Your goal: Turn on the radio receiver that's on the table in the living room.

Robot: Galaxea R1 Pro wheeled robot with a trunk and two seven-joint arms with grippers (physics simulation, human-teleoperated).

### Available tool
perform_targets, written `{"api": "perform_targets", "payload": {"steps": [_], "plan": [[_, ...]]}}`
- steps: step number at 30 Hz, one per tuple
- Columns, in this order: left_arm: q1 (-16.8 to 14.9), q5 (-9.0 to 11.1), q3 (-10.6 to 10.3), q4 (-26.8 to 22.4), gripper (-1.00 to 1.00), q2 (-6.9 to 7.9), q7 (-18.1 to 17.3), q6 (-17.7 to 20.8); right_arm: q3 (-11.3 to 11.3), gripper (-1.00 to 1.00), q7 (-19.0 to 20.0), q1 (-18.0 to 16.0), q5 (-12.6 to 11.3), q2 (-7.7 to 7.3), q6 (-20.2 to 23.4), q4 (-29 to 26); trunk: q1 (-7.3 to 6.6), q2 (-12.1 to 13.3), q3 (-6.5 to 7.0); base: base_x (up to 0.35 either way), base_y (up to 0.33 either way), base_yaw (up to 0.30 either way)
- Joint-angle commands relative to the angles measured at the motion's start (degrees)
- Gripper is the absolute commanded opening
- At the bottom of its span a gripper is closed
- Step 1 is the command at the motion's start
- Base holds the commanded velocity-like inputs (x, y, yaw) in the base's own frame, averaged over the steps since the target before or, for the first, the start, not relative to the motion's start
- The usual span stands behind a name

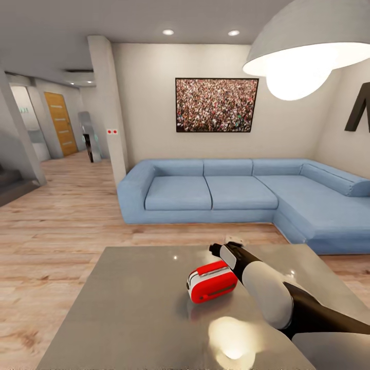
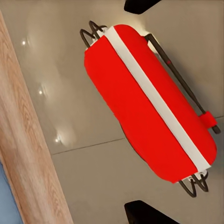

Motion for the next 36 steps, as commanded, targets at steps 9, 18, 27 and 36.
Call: {"api": "perform_targets", "payload": {"steps": [9, 18, 27, 36], "plan": [[0.01, -0.03, 0.00, 0.00, 1.00, -0.01, 0.00, 0.00, 0.01, 1.00, 0.08, -0.01, 0.12, 0.00, -0.21, 0.00, 0.00, 0.00, -0.83, 0.000, 0.000, 0.000], [0.01, -0.01, 0.00, 0.00, 1.00, -0.04, 0.00, 0.00, 0.15, 1.00, 0.08, 0.00, 0.20, 0.00, -0.29, 0.00, 0.00, 0.00, -1.65, 0.000, 0.000, 0.000], [0.00, -0.23, 0.08, 0.04, 1.00, -0.51, 0.05, -0.08, 0.57, 1.00, 0.08, -0.01, 0.22, 0.00, -0.31, -0.10, 0.00, 0.00, -2.38, 0.000, 0.000, 0.000], [0.01, -0.51, 0.18, 11.35, 1.00, 0.15, 0.09, -0.22, 0.71, 1.00, 0.09, 0.00, 0.22, 0.00, -0.31, -0.18, 0.00, 0.00, -3.18, 0.000, 0.000, 0.000]]}}
